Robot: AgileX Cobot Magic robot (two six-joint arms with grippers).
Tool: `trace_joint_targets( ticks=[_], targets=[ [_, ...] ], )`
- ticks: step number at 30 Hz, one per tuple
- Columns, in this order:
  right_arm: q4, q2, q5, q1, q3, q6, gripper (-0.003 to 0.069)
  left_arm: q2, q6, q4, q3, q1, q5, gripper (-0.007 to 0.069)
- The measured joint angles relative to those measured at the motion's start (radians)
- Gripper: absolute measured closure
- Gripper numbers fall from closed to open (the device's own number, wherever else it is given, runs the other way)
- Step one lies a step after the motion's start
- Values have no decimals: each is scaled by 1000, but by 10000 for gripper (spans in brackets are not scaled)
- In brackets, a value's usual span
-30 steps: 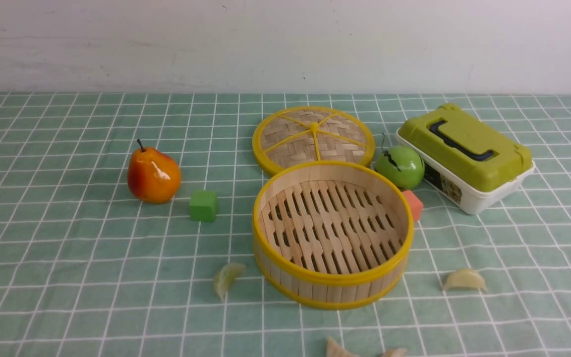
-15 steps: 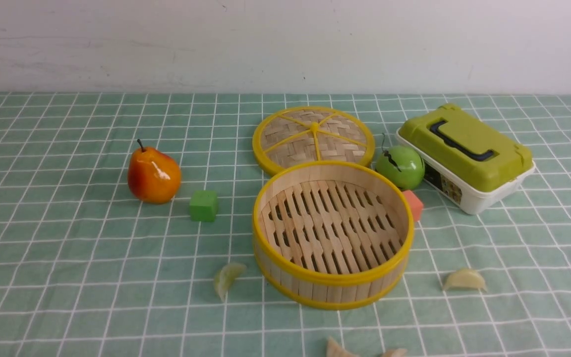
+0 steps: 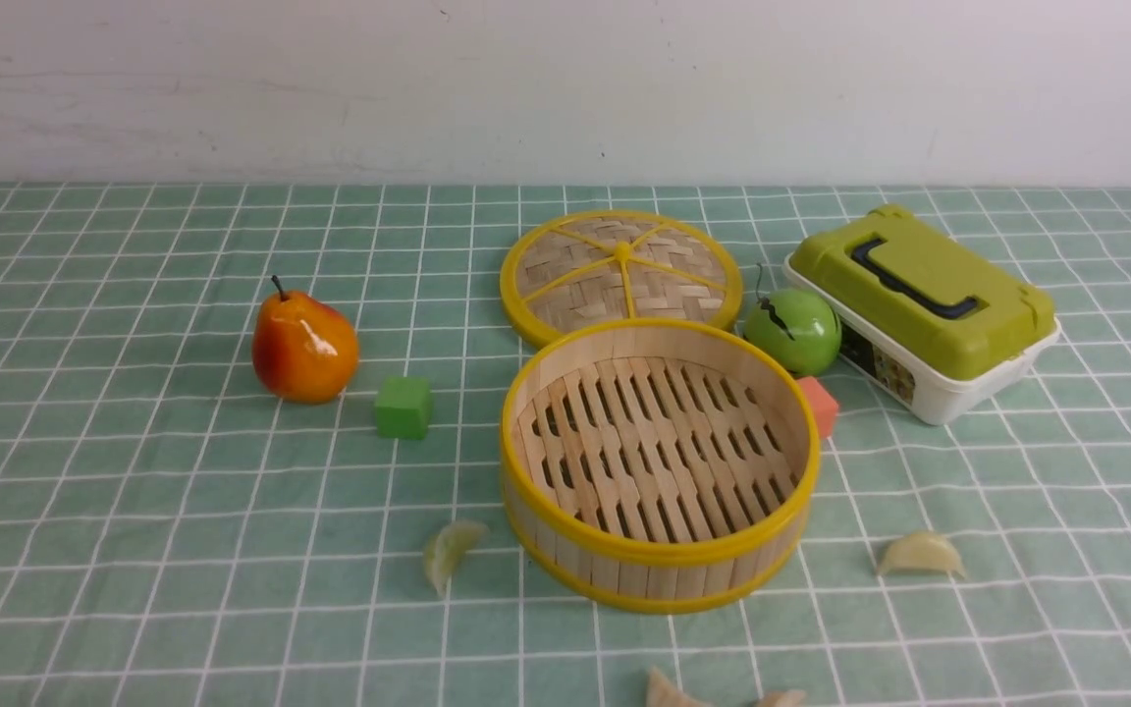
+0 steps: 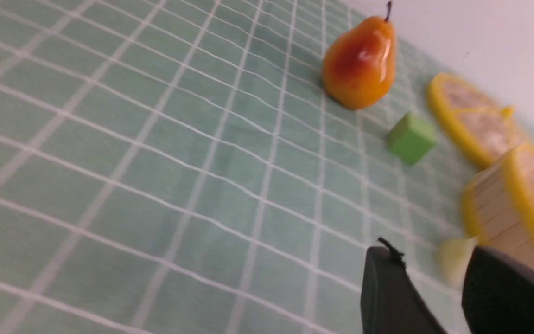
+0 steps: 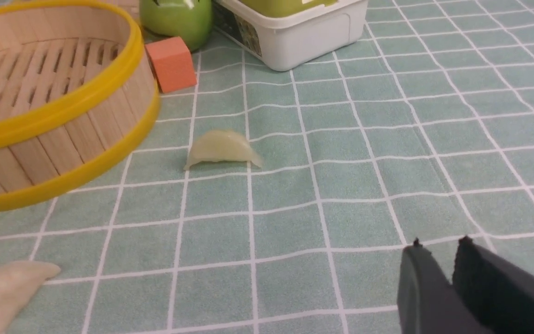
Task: Put the dumplings into the steamer on the table with the blue tablecloth.
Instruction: 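Reach for and grasp a dumpling on the table with the left gripper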
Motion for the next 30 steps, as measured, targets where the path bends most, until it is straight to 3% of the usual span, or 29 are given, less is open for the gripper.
trace_joint_targets(
  ticks=[3,5,6,7,12,15,17,20,21,22,24,28,30],
  targets=[
    [107,0,0,0,1,16,545,0,-144,-211,0,0,-17,387],
    [324,0,10,0,3,119,542,0,-314,-454,0,0,-26,387],
    [344,0,12,0,3,119,542,0,-324,-470,0,0,-26,387],
    [521,0,15,0,9,202,541,0,-377,-586,0,0,-26,387],
    [776,0,3,0,11,278,533,0,-414,-679,0,0,-47,387],
    [787,0,-15,0,11,256,531,0,-382,-687,0,0,-36,387],
    [787,0,-21,0,11,220,529,0,-304,-687,-6,0,-18,387],
    [790,0,-25,0,11,103,526,0,-16,-687,-98,0,-3,387],
    [790,0,-25,0,11,103,526,0,-16,-687,-98,0,-3,387],
    [796,0,-25,0,6,38,526,0,125,-687,-148,0,-3,387],
    [803,0,-28,0,-20,-31,531,24,269,-687,-219,0,0,400],
    [796,30,-39,0,-93,-140,579,156,405,-670,-329,0,57,480],
    [763,125,-31,0,-183,-228,653,333,487,-592,-446,0,189,587]
  ],
)
